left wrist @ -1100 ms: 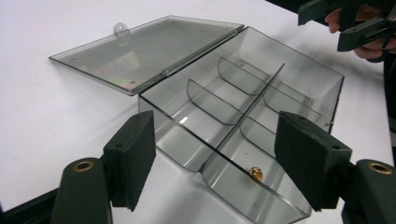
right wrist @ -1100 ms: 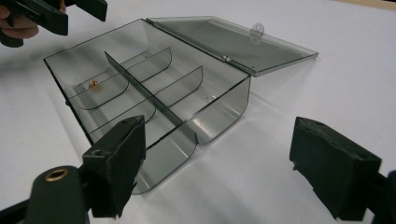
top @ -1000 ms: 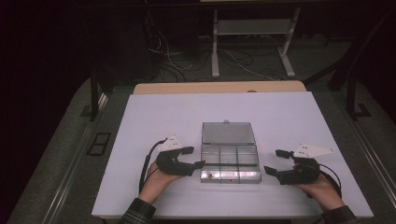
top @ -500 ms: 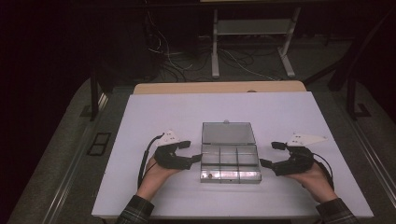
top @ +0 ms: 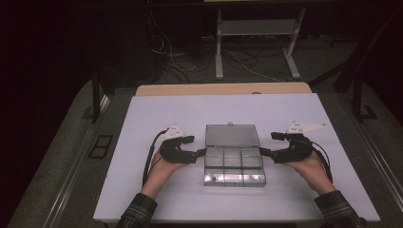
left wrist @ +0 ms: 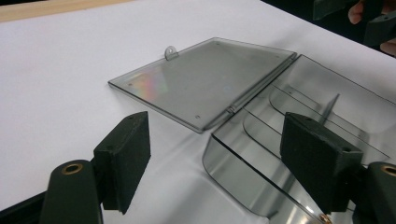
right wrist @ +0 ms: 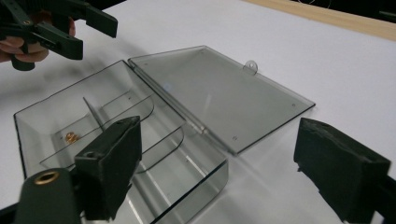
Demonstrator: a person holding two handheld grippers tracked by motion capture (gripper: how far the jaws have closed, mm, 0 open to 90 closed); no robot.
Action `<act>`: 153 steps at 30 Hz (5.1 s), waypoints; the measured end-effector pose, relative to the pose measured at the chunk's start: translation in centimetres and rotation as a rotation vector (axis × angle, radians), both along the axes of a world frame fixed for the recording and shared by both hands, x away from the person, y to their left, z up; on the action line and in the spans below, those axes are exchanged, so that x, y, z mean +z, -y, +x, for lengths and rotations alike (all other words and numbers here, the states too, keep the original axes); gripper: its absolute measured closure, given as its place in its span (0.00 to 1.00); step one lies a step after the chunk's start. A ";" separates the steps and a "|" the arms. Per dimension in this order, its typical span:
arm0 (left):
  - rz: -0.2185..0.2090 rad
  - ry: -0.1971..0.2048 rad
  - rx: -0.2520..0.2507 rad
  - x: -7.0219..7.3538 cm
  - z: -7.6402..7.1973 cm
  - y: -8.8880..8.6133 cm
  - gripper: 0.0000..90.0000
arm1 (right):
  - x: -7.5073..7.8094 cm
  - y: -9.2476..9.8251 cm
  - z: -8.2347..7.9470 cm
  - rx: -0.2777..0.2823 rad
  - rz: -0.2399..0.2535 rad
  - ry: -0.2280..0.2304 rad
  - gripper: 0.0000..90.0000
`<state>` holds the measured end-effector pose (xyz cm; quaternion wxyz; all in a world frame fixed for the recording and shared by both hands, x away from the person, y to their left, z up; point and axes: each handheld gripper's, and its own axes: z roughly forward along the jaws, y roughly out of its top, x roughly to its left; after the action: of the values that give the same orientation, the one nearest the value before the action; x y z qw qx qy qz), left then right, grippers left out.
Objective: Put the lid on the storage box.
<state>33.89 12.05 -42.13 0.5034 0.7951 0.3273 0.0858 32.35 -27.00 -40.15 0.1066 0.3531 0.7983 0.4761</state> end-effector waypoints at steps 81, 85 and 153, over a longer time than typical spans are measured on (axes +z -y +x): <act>0.134 -0.172 0.040 -3.0 6.7 2.9 0.99 | -5.0 -2.5 8.5 -0.054 -0.136 -0.218 0.99; 0.127 -0.166 0.044 -2.9 6.7 2.9 0.99 | -4.9 -2.7 8.5 -0.054 -0.133 -0.207 0.99; -0.016 0.020 0.093 2.8 2.9 -1.1 0.87 | -0.5 -2.1 6.4 -0.032 0.033 -0.038 0.99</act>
<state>36.83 13.15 -39.37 0.5083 0.7741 0.3596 0.1145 38.73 -24.94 -40.67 0.0930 0.3765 0.7866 0.4805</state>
